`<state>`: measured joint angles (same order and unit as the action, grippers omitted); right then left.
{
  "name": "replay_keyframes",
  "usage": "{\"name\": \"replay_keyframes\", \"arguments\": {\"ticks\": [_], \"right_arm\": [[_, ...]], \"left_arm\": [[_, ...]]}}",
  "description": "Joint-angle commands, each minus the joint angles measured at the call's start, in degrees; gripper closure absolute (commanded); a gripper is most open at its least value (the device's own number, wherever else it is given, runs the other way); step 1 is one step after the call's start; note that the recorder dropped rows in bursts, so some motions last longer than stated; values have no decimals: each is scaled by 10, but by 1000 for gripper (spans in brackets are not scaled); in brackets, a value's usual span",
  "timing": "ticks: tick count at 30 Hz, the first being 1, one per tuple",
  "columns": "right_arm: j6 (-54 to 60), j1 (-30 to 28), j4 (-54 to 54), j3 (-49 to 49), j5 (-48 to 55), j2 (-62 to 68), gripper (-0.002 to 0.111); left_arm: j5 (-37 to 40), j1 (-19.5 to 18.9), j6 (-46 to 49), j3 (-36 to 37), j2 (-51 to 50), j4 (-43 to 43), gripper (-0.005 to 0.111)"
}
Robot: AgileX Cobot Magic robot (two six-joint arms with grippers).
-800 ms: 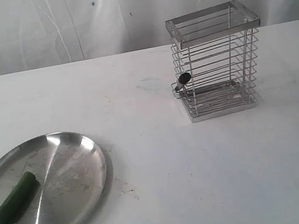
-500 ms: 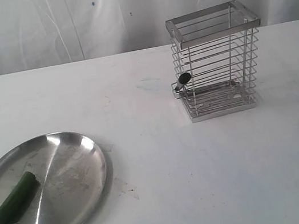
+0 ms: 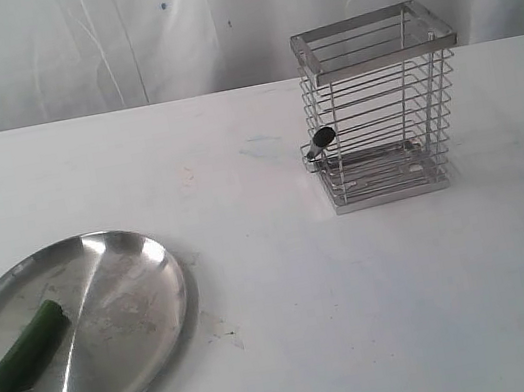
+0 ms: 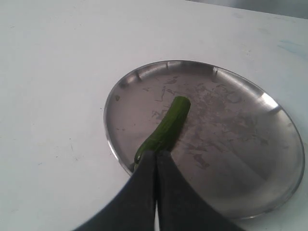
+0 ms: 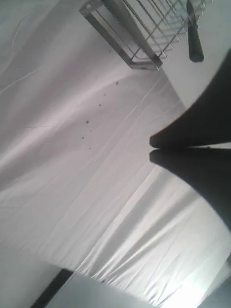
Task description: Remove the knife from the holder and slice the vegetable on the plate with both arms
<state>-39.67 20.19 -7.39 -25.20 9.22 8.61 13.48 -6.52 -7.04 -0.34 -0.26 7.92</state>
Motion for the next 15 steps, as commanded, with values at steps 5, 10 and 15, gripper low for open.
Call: {"name": "replay_keyframes", "arguments": {"ticks": [5,10,15], "right_arm": [[324,7,20,-306,392,267,91],[356,7,7,-383,475,430,50],[249,7,6,-386,440,550,35]], "left_arm": [[-1,5,-3,3,3,5,107],[-1,5,-3,3,3,5,107],[-1,5,-3,3,3,5,107]]}}
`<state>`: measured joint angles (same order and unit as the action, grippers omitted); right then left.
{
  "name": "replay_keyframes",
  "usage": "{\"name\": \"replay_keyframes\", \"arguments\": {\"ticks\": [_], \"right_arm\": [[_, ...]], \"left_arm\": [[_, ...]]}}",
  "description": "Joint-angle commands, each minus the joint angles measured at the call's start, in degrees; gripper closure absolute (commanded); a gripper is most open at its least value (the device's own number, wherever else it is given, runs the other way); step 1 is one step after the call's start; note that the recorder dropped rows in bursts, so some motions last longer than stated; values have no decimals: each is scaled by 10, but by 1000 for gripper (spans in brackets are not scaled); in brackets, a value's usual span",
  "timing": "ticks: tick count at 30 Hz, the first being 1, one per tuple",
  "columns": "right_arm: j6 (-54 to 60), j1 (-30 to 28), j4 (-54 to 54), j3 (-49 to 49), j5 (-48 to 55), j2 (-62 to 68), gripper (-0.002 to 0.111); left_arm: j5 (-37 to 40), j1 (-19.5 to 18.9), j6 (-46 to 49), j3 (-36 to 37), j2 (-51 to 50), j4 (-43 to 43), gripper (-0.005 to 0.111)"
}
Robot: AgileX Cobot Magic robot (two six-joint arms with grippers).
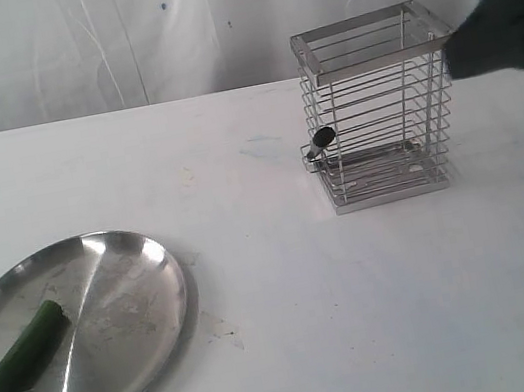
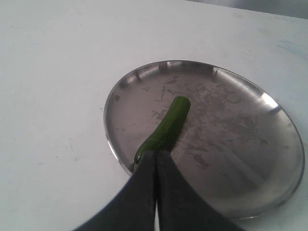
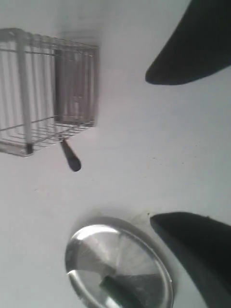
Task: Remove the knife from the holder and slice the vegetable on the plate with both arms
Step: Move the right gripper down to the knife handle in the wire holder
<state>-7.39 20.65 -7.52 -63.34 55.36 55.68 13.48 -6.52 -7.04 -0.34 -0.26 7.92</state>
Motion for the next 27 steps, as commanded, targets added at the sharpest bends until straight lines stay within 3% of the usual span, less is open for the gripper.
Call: {"name": "replay_keyframes", "arguments": {"ticks": [1,6,10,27], "right_arm": [[-99,2,12,-4,-42,100,35],[-200,12,-12,-5,-141,182,35],[-215,41,-50,-8,-191,230,37],[-298,62,16,-76,-221,390,45]], "left_arm": [[-1,5,-3,3,3,5,107],[-1,5,-3,3,3,5,107],[-1,5,-3,3,3,5,107],[-1,5,-3,3,3,5,107]]}}
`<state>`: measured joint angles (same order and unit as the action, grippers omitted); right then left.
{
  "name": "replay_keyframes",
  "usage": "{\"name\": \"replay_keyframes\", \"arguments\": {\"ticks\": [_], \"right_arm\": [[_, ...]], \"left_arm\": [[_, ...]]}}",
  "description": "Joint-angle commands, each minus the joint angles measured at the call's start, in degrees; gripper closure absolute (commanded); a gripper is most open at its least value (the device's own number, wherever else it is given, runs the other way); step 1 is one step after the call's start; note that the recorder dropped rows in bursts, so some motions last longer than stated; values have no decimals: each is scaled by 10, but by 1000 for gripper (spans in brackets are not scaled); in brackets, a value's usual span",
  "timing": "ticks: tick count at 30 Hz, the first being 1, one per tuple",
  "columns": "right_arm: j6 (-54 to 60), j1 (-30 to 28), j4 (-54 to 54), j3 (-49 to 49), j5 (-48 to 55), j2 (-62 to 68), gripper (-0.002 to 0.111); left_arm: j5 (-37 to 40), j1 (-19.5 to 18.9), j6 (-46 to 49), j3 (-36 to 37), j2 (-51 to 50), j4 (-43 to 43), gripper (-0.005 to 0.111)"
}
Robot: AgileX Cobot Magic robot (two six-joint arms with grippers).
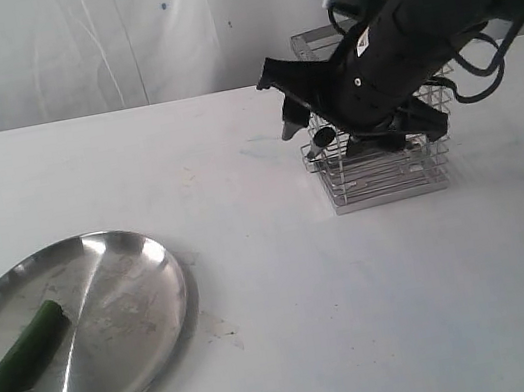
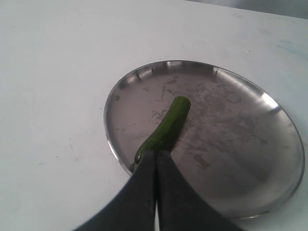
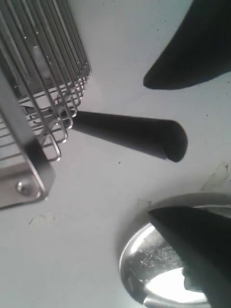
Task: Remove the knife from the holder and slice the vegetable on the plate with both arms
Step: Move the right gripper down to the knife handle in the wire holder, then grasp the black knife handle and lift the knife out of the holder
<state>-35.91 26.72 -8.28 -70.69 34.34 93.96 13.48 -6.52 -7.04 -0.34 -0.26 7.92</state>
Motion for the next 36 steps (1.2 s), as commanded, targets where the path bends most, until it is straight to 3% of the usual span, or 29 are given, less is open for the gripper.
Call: {"name": "replay_keyframes", "arguments": {"ticks": [1,11,15,18,36], "right_arm": [[-17,1,28,-2,-12,9,45],[-29,1,37,-2,-42,29,71],[-26,1,38,-4,-42,26,93],[4,1,39,-20,-41,25,102],[207,1,40,-104,69,22,105]], "left_arm": [[-1,5,-3,3,3,5,107],[-1,5,-3,3,3,5,107],[-1,5,-3,3,3,5,107],[-1,5,-3,3,3,5,107],[-1,5,-3,3,3,5,107]]}}
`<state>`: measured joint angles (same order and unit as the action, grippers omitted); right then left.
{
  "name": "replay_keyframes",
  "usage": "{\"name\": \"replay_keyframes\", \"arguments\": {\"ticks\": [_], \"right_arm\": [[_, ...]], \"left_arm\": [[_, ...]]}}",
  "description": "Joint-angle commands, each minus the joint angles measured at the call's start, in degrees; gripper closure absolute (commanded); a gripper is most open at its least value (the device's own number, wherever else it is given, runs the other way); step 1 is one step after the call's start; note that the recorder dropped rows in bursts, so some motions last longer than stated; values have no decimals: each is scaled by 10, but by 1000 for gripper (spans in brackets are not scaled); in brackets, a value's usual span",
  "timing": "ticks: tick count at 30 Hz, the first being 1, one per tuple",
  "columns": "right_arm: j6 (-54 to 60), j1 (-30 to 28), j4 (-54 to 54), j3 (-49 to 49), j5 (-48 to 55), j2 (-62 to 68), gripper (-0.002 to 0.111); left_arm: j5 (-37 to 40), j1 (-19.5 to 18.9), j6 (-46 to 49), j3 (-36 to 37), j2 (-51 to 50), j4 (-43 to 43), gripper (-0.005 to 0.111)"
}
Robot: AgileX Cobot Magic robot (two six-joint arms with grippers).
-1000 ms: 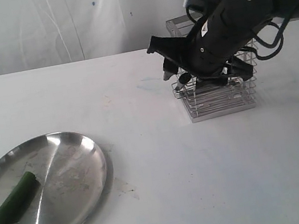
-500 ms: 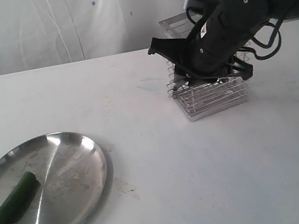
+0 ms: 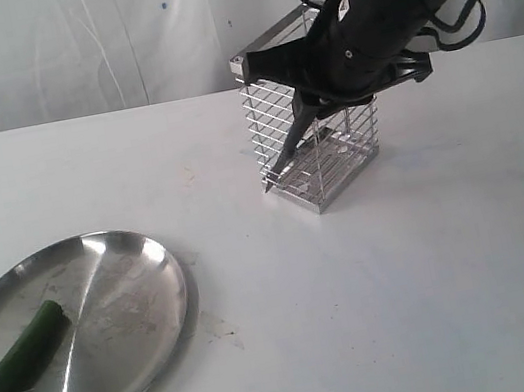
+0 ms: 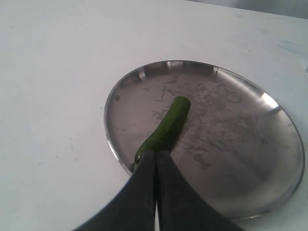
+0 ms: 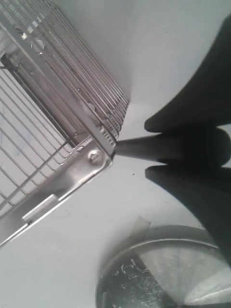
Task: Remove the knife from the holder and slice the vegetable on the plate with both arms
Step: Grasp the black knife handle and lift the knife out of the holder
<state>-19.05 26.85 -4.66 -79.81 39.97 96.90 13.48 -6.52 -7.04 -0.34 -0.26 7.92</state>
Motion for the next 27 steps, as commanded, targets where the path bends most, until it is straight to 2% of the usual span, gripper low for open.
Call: {"name": "replay_keyframes", "arguments": {"ticks": [1,9,27], "right_arm": [[46,0,4,-16,14,-9,105],[95,0,10,-30,11,-41,105],[149,0,35,-30,95,-171,105]], "left_arm": [[-1,5,-3,3,3,5,107],[-1,5,-3,3,3,5,107],[-1,5,-3,3,3,5,107]]}}
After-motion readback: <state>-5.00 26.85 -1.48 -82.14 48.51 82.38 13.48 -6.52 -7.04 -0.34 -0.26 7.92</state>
